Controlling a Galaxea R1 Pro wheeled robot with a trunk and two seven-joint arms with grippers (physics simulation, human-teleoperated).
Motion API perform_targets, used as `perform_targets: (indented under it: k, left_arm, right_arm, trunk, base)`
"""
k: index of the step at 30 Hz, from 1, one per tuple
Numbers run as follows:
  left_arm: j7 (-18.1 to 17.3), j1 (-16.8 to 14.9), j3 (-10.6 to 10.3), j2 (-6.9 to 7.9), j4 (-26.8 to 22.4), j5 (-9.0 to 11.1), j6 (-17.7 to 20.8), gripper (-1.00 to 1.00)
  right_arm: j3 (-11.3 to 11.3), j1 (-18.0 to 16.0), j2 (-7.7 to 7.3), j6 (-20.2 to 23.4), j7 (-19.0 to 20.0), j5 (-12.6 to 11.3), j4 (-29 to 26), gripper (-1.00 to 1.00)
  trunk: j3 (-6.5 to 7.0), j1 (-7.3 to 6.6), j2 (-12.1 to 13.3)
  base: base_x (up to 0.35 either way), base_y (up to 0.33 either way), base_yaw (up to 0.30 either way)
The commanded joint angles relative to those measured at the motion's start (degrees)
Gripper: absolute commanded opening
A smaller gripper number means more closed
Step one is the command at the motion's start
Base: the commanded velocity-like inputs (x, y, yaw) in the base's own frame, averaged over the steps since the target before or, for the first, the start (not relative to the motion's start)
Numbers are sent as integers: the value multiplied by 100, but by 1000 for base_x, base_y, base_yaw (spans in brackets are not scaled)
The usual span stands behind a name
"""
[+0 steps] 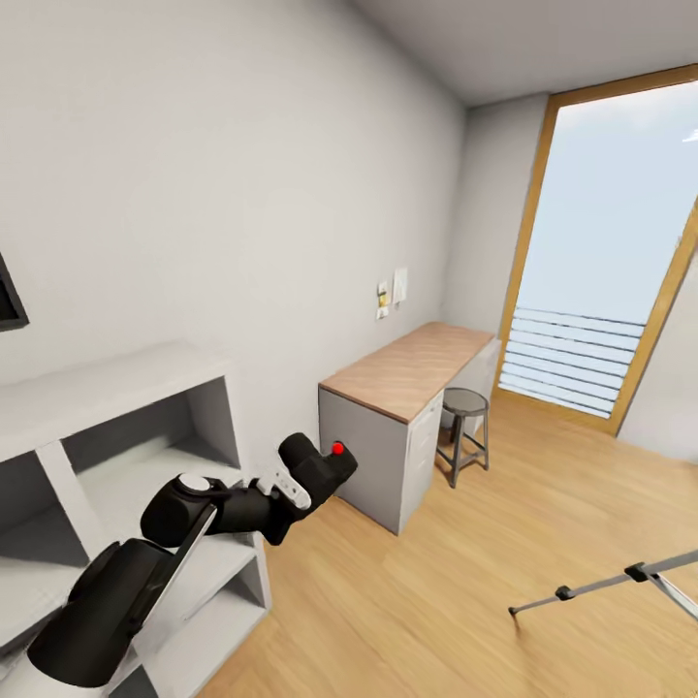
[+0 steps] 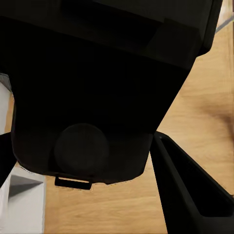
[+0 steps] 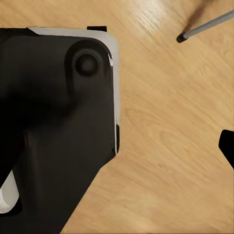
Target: Attach the digital camera to the camera tripod in the bedroom.
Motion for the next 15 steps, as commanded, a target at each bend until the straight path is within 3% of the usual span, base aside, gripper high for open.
perform_targets:
  k: [1, 8, 15]
  left_arm:
    - [-52, -2, -12, 4, -6, -55, 9, -100]
    - [-52, -1, -21, 4, -6, -55, 9, -100]
    - [-52, -2, -39, 4, -6, -55, 9, -100]
  right_arm:
    - [49, -8, 2, -17, 2, -59, 19, 100]
    - [49, -8, 2, -17, 2, -59, 19, 100]
    - [49, -8, 2, -17, 2, -59, 19, 100]
  trunk:
    - [-2, 5, -4]
    - [-2, 5, -4]
    - [-2, 5, -4]
  base:
    - [250, 181, -279]
    - [188, 119, -279]
    - [46, 17, -279]
